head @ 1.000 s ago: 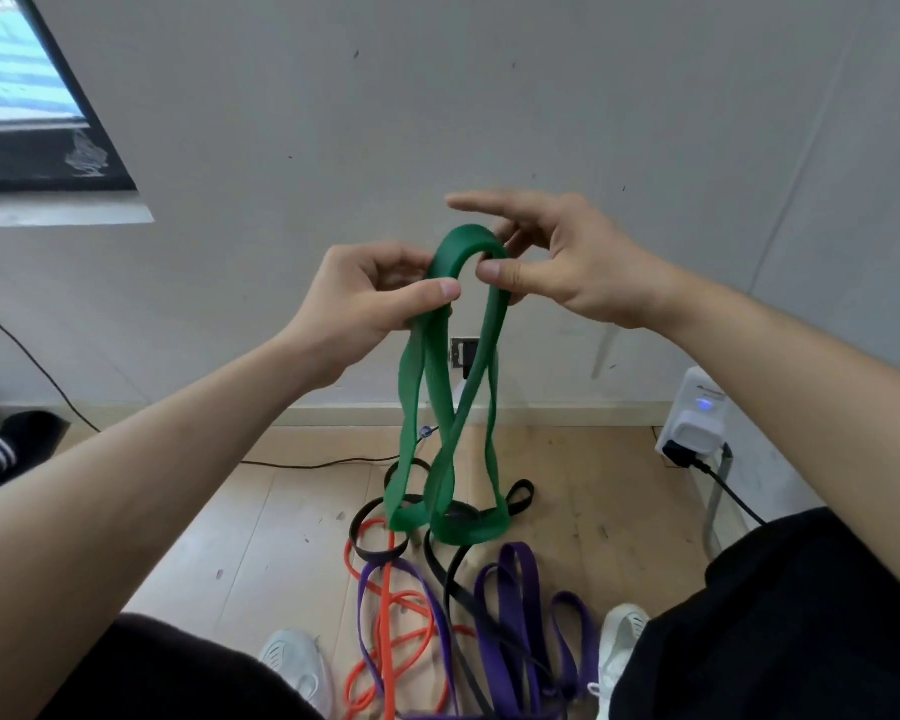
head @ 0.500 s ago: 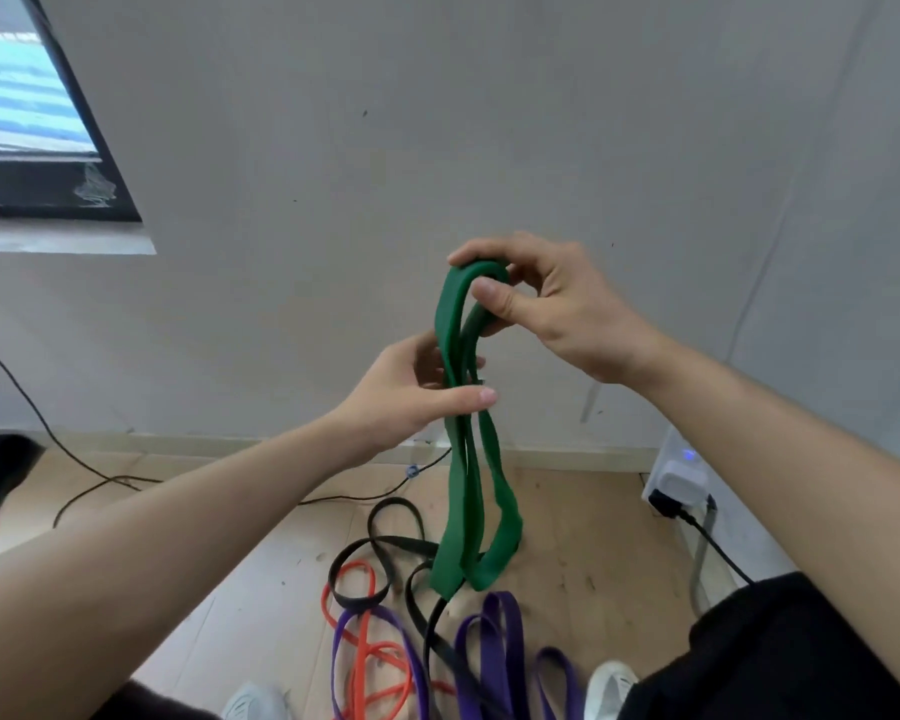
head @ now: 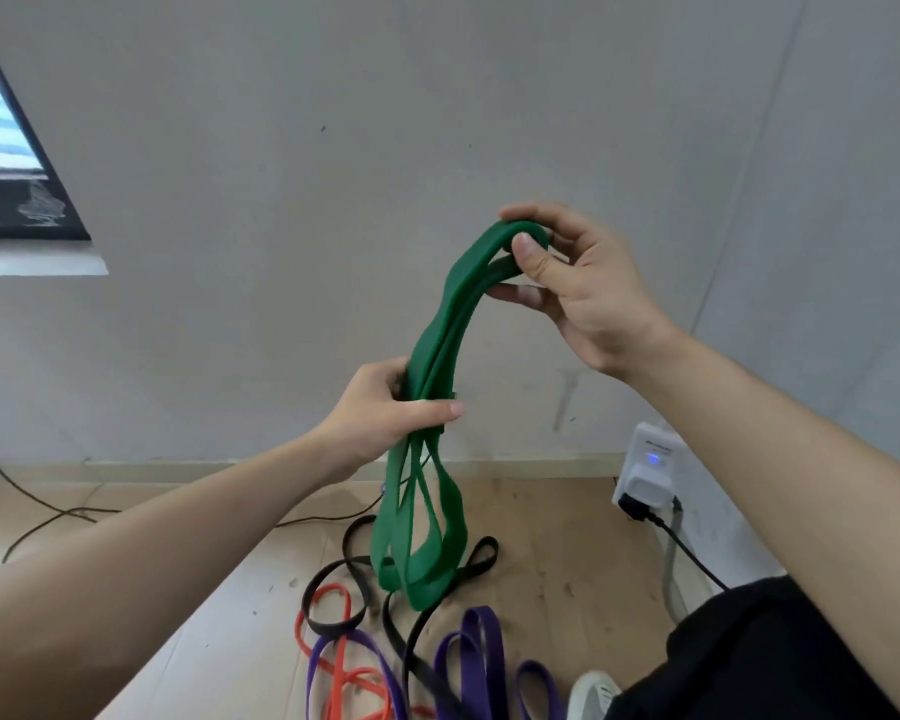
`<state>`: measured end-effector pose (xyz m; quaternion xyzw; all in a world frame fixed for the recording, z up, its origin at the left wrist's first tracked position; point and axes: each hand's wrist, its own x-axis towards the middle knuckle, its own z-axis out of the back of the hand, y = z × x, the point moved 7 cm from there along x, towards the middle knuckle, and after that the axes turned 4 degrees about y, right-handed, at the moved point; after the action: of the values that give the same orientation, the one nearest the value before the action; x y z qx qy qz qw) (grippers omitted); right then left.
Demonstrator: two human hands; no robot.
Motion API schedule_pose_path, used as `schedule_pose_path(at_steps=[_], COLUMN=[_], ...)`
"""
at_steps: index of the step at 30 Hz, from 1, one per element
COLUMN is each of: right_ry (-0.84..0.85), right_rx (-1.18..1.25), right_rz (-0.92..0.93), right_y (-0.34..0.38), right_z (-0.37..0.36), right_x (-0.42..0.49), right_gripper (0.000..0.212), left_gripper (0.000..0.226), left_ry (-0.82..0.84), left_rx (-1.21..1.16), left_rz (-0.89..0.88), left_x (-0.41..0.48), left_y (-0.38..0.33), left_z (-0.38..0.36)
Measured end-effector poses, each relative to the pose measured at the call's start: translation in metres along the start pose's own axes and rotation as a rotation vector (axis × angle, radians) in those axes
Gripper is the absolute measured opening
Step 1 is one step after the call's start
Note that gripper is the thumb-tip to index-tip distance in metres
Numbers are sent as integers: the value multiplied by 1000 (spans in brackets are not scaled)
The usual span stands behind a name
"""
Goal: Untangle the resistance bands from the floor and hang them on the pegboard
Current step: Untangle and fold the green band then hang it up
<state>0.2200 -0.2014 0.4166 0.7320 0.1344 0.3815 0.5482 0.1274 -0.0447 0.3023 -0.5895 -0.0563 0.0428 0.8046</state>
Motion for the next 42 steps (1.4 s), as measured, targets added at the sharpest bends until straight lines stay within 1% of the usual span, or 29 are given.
schedule_pose_path(at_steps=[2, 4, 6, 11, 13, 15, 16, 17, 18, 19, 21, 24, 27, 28, 30, 31, 33, 36, 39, 42], right_ry=[2, 27, 94, 407, 481, 510, 541, 576, 610, 632, 625, 578, 550, 556, 573, 571, 552, 519, 467, 409], right_rx=[23, -24, -180, -597, -786, -884, -889, -888, -883, -872, -859, -799, -788, -793, -799, -811, -812, -736, -605, -470], right_rz=[-60, -154, -262, -533, -538, -440, -396, -374, -368, -362, -320, -294, -260, -258, -256, -251, -242, -205, -157, -128], right_y=[-5, -13, -25, -60, -61, -55, -55, -58, -64, -71, -77, -69, -50, -46, -42, -42, -42, -42, -40, -38], right_z=[12, 27, 40, 40, 27, 4, -11, -24, -35, -43, -54, -57, -57, -57, -58, -57, -55, -57, -58, -57], right_x=[0, -2, -6, -25, -27, -25, -24, -24, -25, -26, -27, -22, -17, -16, -14, -12, -10, -9, -10, -10], right_gripper=[24, 28, 32, 40, 52, 73, 81, 83, 77, 63, 37, 21, 16, 16, 17, 17, 18, 19, 20, 22], left_gripper=[27, 32, 30, 25, 26, 22, 19, 18, 18, 19, 21, 25, 59, 67, 76, 77, 71, 61, 39, 32], left_ry=[-9, -36, -45, 25, 69, 127, 148, 155, 148, 132, 99, 77, 128, 145, 158, 155, 152, 140, 114, 93], left_rx=[-13, -31, -18, 73, 124, 164, 181, 196, 203, 204, 213, 278, 430, 478, 567, 591, 601, 523, 326, 122], left_rz=[-18, -30, -37, -36, -46, -74, -87, -97, -104, -110, -119, -113, -91, -77, -53, -53, -70, -67, -60, -69], left_x=[0, 0, -1, -7, -9, -13, -14, -15, -16, -16, -17, -17, -16, -16, -16, -15, -13, -15, -16, -17], left_y=[-4, -6, -8, -17, -24, -32, -35, -37, -39, -39, -40, -36, -24, -21, -18, -18, -16, -16, -14, -17], left_z=[6, 15, 24, 31, 30, 26, 25, 26, 27, 30, 36, 47, 49, 48, 47, 47, 48, 46, 38, 27])
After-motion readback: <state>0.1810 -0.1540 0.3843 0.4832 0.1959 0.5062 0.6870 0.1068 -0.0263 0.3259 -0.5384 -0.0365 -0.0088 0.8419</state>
